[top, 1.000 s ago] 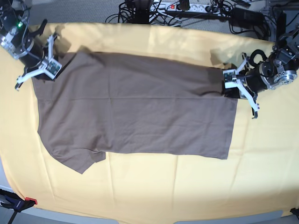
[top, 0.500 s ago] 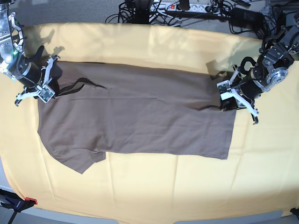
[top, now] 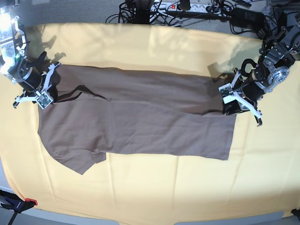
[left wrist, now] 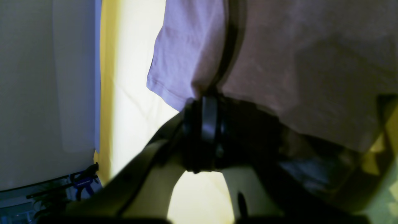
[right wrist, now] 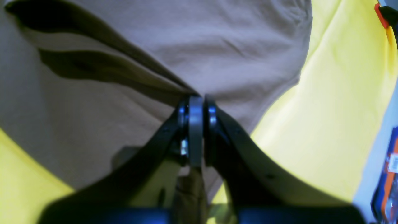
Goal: Fold the T-shirt properly
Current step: 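Drag the held shirt edge away from the table center with both grippers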
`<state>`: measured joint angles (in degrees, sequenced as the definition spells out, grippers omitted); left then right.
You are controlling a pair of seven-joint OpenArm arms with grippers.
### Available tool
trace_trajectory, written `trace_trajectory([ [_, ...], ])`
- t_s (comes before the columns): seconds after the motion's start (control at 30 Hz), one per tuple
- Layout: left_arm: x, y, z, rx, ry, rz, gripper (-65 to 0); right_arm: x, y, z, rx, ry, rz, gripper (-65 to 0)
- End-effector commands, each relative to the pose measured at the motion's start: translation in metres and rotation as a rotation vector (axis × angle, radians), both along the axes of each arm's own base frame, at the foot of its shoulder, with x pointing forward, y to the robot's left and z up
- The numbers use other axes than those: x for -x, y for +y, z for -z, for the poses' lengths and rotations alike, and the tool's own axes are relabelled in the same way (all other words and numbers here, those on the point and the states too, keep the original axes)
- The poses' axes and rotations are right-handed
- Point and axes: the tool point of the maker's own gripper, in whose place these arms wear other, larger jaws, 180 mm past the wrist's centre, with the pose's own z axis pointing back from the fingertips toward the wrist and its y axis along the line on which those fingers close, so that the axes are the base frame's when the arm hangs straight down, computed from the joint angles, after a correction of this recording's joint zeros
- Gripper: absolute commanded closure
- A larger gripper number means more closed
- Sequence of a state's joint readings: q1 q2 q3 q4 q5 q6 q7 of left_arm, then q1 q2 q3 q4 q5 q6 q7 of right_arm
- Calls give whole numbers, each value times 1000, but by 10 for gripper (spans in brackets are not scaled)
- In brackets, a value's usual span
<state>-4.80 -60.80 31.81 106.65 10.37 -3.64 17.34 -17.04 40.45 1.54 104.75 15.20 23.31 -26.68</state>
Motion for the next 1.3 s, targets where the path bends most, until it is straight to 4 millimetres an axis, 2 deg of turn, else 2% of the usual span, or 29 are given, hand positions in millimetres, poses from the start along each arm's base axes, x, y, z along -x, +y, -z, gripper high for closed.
trace_trajectory([
  [0.0, -10, 5, -17, -9, -55, -1, -134, -14, -8, -19, 18, -63, 12, -193],
  [0.07, -13, 6, -20, -15, -62, -3, -256, -19, -12, -23, 40, -58, 26, -349],
  [0.1, -15, 7, -22, -18, -67, -3, -298, -21, -15, -24, 54, -49, 34, -384],
  [0.2, -20, 15, -29, -49, -82, -18, -316, -17, -9, -28, 90, 13, -1, -385],
  [0.3, -19, 19, -34, -93, -63, 13, -316, -3, 12, -38, 106, 54, -111, -385],
  [0.37, -12, 20, -35, -114, -29, 39, -316, 13, 25, -40, 117, 100, -196, -374],
  [0.43, 2, 20, -26, -133, 65, 81, -316, 30, 30, -35, 141, 154, -258, -341],
  [0.57, 30, 24, -5, -191, 240, 163, -312, 59, 23, -13, 180, 263, -279, -316],
  [0.73, 46, 22, 8, -189, 299, 182, -312, 87, 7, 11, 254, 343, -261, -317],
  [0.83, 52, 23, 13, -188, 318, 184, -312, 91, -3, 22, 271, 352, -253, -317],
  [1.0, 51, 22, 14, -184, 316, 180, -312, 76, -31, 30, 328, 287, -179, -317],
  [1.1, 50, 21, 13, -177, 308, 176, -312, 79, -42, 40, 336, 314, -163, -317],
  [1.27, 50, 17, 12, -157, 300, 187, -312, 87, -46, 49, 329, 356, -178, -316],
])
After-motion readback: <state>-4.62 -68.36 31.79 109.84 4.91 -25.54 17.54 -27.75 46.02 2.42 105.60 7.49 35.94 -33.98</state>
